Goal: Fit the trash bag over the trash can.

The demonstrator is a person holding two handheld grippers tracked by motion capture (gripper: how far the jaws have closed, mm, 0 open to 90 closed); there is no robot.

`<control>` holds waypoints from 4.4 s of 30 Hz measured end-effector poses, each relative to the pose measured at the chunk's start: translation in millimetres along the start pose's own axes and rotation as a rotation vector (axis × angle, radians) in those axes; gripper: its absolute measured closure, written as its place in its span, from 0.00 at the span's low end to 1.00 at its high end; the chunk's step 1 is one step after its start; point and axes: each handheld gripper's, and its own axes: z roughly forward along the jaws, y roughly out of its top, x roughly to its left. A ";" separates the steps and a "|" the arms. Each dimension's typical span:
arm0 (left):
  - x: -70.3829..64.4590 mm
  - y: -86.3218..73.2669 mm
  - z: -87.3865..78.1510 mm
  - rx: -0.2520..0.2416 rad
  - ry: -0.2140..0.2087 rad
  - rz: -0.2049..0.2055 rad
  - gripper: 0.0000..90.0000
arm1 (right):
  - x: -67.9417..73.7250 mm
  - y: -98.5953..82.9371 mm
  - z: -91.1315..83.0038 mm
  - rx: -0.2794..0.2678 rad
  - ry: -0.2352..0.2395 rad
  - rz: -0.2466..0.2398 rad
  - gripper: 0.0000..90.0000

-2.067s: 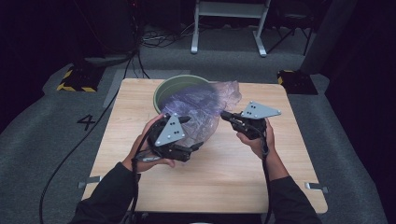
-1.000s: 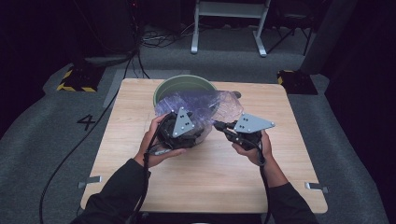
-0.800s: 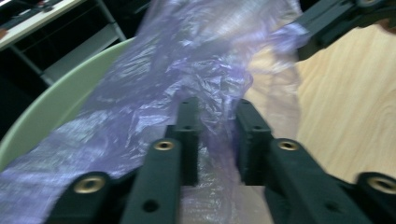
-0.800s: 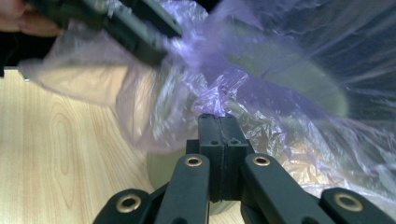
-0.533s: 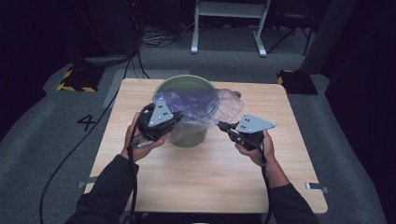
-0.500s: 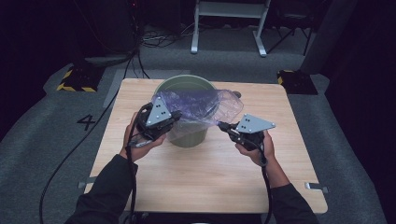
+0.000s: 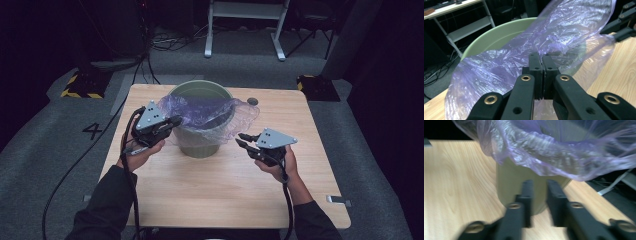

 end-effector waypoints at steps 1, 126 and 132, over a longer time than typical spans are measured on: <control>0.9 -0.7 -0.8 0.002 0.001 -0.002 0.98 | -0.5 -0.7 -1.6 -0.004 -0.006 0.031 0.63; 84.1 -33.7 -20.7 -0.004 0.092 -0.126 0.44 | -92.5 44.0 43.4 0.064 -0.125 0.171 0.49; 89.5 -27.3 -11.1 0.006 0.094 -0.095 0.62 | -86.1 60.2 45.6 0.028 -0.129 0.123 0.40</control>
